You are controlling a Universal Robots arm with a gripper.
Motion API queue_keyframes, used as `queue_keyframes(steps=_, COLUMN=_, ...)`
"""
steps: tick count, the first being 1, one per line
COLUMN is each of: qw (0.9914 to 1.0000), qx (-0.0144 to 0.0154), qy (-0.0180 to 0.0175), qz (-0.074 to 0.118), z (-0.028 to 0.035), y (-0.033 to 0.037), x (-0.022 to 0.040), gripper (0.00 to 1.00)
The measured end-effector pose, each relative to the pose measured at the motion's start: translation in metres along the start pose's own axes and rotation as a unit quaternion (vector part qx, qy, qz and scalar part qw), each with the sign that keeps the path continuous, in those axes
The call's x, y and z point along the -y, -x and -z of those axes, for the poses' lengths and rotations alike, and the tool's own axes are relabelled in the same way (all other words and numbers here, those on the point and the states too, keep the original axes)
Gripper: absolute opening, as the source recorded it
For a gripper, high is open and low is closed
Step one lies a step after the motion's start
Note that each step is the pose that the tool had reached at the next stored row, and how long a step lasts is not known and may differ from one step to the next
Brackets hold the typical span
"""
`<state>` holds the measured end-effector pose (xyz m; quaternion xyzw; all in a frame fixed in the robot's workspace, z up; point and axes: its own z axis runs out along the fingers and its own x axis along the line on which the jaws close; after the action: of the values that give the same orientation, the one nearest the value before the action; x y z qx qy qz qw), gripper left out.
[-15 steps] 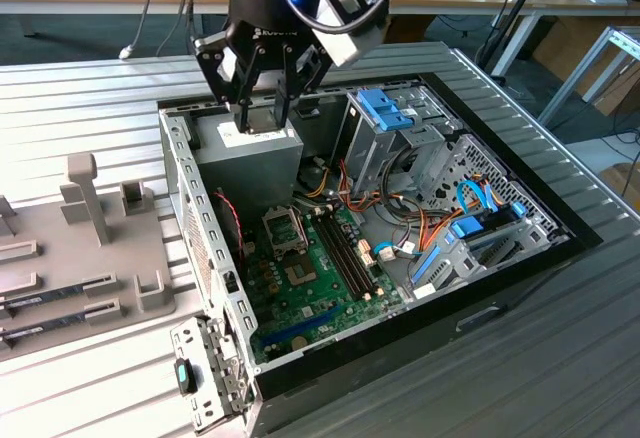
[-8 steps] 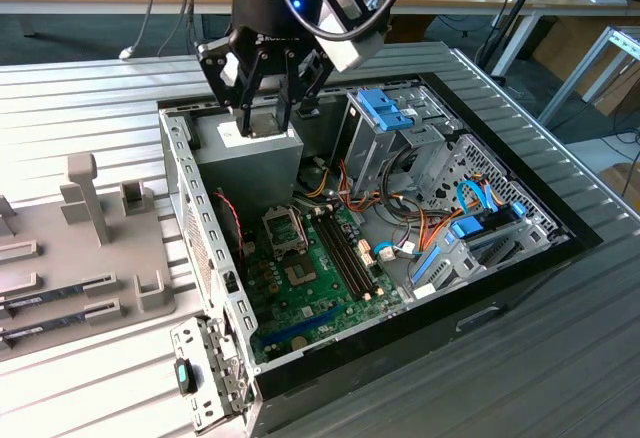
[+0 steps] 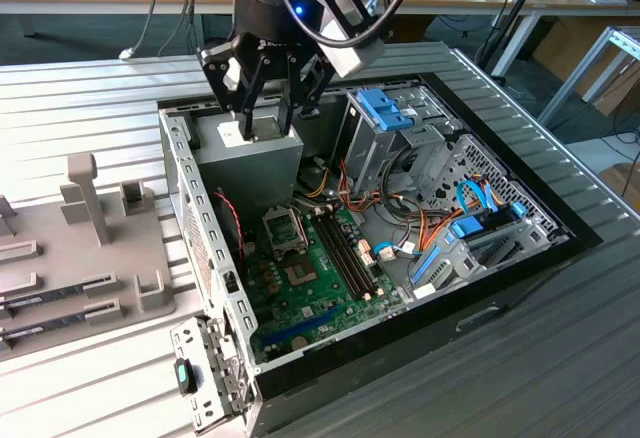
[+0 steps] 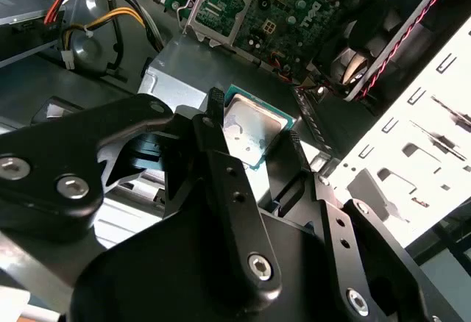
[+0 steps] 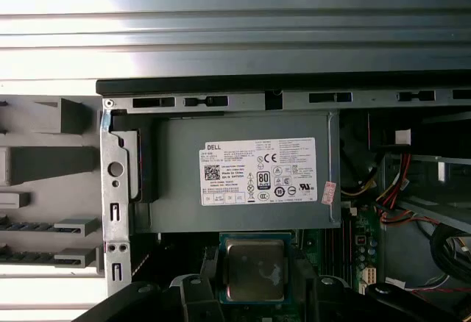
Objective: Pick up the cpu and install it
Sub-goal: 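Pick up the cpu and move it towards the insertion slot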
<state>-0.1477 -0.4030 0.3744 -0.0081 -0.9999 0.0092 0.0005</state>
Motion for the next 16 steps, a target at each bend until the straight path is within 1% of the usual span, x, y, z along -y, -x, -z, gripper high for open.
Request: queue_keyframes(steps=16, qw=1.00000, qx=0.0000, qy=-0.0016, qz=0.000, z=-0.0085, y=0.0045, x=0.0020, gripper=0.47)
